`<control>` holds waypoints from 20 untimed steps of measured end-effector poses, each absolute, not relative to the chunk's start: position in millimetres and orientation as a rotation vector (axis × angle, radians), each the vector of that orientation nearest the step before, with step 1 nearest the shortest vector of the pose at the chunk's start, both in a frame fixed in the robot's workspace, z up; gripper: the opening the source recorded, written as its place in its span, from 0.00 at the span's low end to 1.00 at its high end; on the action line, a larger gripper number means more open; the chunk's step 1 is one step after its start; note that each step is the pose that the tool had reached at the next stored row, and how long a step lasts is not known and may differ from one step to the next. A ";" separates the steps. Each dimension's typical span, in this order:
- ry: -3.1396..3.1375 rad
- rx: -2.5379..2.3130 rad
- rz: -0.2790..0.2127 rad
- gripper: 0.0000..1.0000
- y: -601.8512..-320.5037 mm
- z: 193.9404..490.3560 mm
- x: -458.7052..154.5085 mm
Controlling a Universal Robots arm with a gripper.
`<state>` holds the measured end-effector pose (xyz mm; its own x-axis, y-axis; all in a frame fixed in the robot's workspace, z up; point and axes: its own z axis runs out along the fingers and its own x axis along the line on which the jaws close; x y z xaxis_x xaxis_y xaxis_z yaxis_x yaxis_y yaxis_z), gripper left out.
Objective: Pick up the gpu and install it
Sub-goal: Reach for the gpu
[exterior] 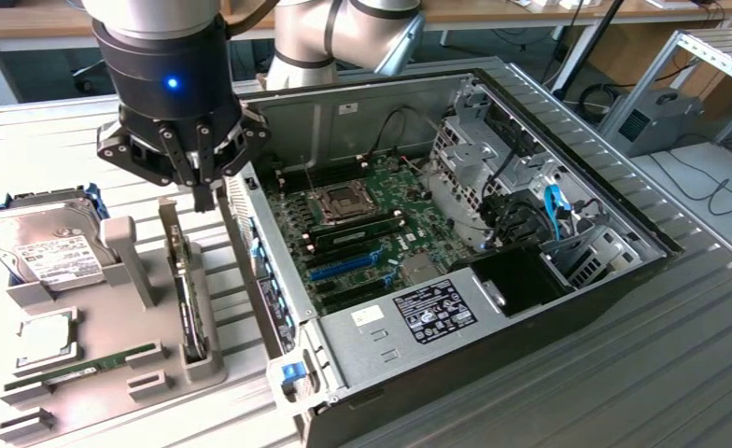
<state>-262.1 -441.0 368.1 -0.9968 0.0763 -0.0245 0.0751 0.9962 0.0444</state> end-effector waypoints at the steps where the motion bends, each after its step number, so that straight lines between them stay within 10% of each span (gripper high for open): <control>1: 3.112 0.118 0.068 0.11 -441.3 368.0 -262.1; 20: 3.112 0.118 0.068 0.11 -449.3 365.9 -262.8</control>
